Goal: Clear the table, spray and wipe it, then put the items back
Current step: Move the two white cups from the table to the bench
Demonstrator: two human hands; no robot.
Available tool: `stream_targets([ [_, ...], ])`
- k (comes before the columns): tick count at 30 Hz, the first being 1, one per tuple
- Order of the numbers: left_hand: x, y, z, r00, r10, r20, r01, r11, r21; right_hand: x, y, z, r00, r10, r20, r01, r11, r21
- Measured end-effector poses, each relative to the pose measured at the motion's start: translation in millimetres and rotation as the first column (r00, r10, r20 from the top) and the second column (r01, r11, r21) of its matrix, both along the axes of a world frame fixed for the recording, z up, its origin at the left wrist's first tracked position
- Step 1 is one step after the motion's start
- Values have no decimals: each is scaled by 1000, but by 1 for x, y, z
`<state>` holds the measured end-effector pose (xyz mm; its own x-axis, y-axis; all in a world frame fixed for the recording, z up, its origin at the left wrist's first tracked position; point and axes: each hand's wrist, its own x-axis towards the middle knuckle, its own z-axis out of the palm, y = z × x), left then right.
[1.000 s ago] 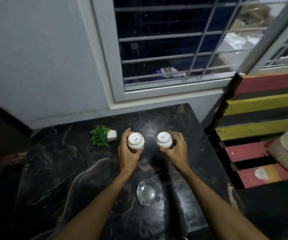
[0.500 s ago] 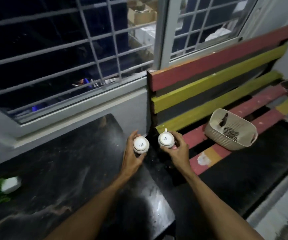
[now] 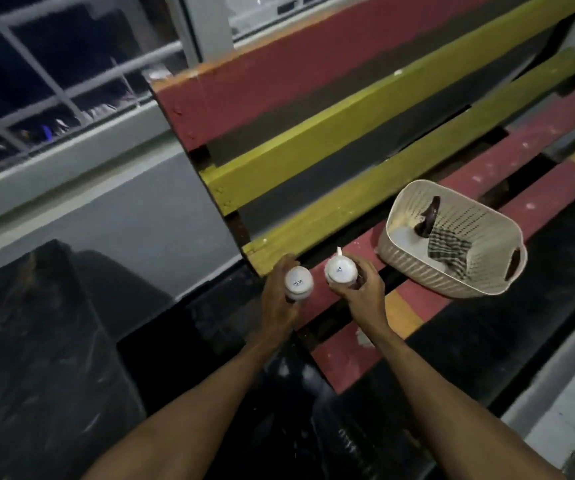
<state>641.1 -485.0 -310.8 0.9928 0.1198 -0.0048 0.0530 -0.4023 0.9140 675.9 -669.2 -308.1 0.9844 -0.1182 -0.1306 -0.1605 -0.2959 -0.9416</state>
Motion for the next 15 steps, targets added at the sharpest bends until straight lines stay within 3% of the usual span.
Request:
stream_targets([
  [6, 10, -24, -73, 995, 13, -94, -13, 1000, -4, 22, -23, -77, 999, -25, -36, 25, 1000, -11],
  [15, 2, -33, -99, 982, 22, -189, -21, 1000, 5, 29, -31, -101, 995, -1, -97, -4, 999, -48],
])
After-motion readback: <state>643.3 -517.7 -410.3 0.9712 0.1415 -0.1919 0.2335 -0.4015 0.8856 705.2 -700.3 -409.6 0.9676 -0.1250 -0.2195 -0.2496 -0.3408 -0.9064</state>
